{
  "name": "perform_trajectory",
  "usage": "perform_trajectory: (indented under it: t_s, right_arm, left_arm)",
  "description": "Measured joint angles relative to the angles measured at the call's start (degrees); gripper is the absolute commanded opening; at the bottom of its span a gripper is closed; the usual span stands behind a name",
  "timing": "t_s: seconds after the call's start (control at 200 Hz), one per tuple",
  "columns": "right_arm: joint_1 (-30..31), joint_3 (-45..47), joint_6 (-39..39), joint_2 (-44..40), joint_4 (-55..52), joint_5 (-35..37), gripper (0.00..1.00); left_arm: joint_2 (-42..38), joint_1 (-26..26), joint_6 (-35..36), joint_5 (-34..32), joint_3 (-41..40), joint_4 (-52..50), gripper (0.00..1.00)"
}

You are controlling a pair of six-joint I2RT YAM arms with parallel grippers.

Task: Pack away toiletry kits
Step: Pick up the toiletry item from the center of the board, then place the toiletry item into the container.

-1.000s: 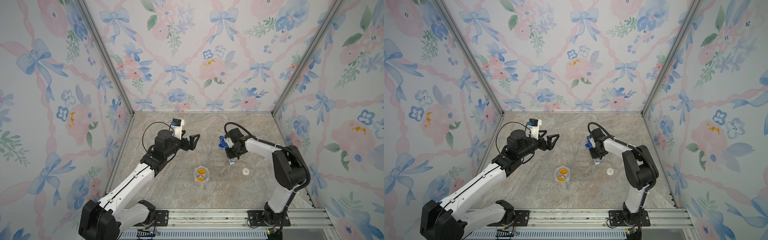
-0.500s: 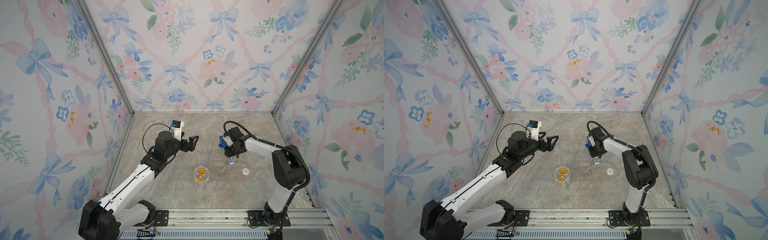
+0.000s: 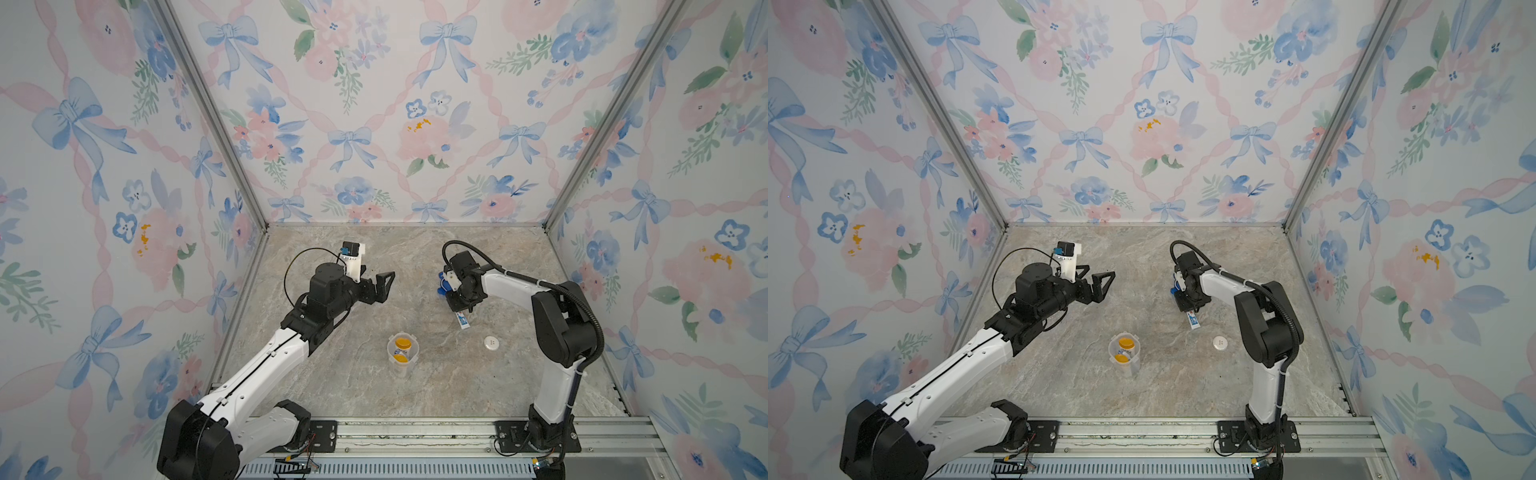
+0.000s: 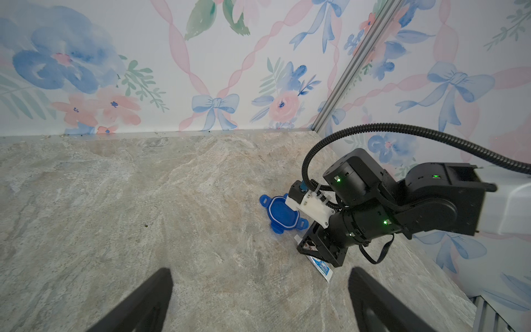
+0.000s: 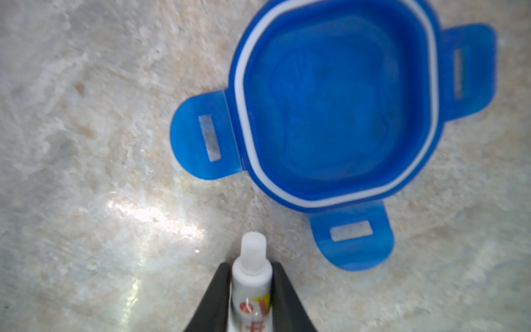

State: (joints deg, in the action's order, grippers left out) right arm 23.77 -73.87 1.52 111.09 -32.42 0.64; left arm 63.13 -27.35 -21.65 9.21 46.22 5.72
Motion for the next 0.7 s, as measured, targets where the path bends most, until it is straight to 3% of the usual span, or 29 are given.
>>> perform_trajectory:
  t_s: [0.3, 0.475, 0.7]
  right_arm:
    - [0.59, 3.54, -0.7, -4.26, 0.76, -0.44, 0.16]
    - [5.46, 13.2, -1.31, -24.63, 5.86, -2.21, 0.17]
    - [16.63, 25.66, -1.31, -51.43, 23.61, -6.56, 0.2]
  left_arm:
    - [-0.11, 0.02, 0.04, -0.42, 0.0, 0.0, 0.98]
    - [-0.09, 0.02, 0.04, -0.39, 0.0, -0.02, 0.98]
    - [0.09, 0.28, 0.02, -0.37, 0.0, -0.02, 0.98]
